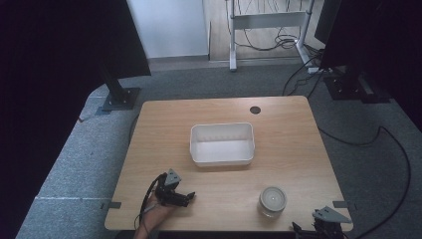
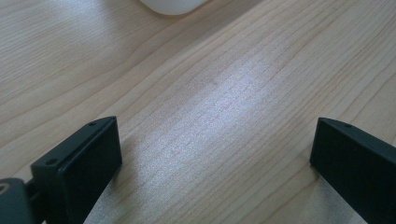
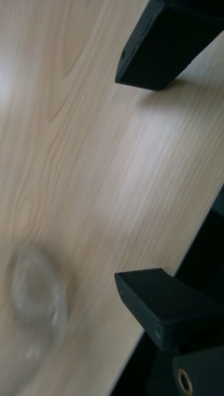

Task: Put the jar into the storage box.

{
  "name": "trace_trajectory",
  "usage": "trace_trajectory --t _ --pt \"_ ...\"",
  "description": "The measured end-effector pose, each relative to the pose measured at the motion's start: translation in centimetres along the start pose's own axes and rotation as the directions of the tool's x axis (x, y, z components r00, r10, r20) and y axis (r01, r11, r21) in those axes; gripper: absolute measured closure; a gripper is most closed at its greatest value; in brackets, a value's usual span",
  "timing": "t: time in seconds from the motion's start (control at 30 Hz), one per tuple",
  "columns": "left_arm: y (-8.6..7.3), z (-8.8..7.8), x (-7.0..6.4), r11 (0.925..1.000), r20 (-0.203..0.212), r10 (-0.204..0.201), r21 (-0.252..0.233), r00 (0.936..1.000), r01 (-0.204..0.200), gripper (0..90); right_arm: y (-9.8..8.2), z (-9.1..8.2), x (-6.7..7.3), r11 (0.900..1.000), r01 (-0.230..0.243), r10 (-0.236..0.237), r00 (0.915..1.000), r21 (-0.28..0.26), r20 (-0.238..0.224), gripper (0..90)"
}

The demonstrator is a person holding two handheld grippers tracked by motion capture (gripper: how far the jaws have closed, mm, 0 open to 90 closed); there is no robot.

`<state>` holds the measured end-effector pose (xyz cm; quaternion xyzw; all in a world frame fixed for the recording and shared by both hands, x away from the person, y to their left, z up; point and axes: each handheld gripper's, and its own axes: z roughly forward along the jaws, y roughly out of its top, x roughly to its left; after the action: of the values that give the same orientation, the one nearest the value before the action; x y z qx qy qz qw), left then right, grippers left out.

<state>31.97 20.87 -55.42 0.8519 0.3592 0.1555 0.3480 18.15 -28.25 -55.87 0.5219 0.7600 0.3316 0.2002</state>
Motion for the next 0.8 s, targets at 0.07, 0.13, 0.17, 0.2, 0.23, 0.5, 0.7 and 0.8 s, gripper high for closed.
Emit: trace_trajectory --t 0.07,0.13,0.17,0.2,0.23,0.5,0.7,0.8 --pt "0.0 0.0 0.0 1.0 0.0 0.0 0.0 1.0 0.0 1.7 0.02 0.02 -0.07 1.0 -0.003 0.003 1.0 0.003 0.004 6.2" --pt "0.0 0.0 0.0 1.0 0.0 0.0 0.0 1.0 0.0 1.7 0.04 0.12 -0.02 1.0 0.012 -0.013 0.9996 0.011 0.025 5.0" --pt "0.0 0.0 0.0 1.0 0.0 0.0 0.0 1.0 0.0 1.7 0.04 0.12 -0.04 1.0 0.007 -0.007 0.9996 0.014 0.026 4.6" --pt "0.0 0.0 0.0 1.0 0.0 0.0 0.0 1.0 0.0 1.7 0.04 0.13 -0.04 1.0 0.004 -0.004 0.9996 0.015 0.029 4.0" --pt "0.0 0.0 0.0 1.0 0.0 -0.001 0.0 1.0 0.001 1.7 0.04 0.14 -0.03 1.0 0.001 -0.001 0.9995 0.017 0.033 3.4" --pt "0.0 0.0 -0.01 1.0 0.0 -0.001 -0.001 1.0 0.001 1.7 0.05 0.16 0.0 1.0 -0.003 0.002 0.9994 0.024 0.036 2.0" --pt "0.0 0.0 -0.01 1.0 0.0 -0.001 -0.001 1.0 0.001 1.7 0.07 0.21 0.04 1.0 -0.002 0.001 0.9993 0.029 0.037 0.4" --pt "0.0 0.0 -0.01 1.0 0.0 -0.002 -0.001 1.0 0.002 1.7 0.09 0.24 0.06 0.999 -0.001 0.0 0.9994 0.032 0.035 0.0"
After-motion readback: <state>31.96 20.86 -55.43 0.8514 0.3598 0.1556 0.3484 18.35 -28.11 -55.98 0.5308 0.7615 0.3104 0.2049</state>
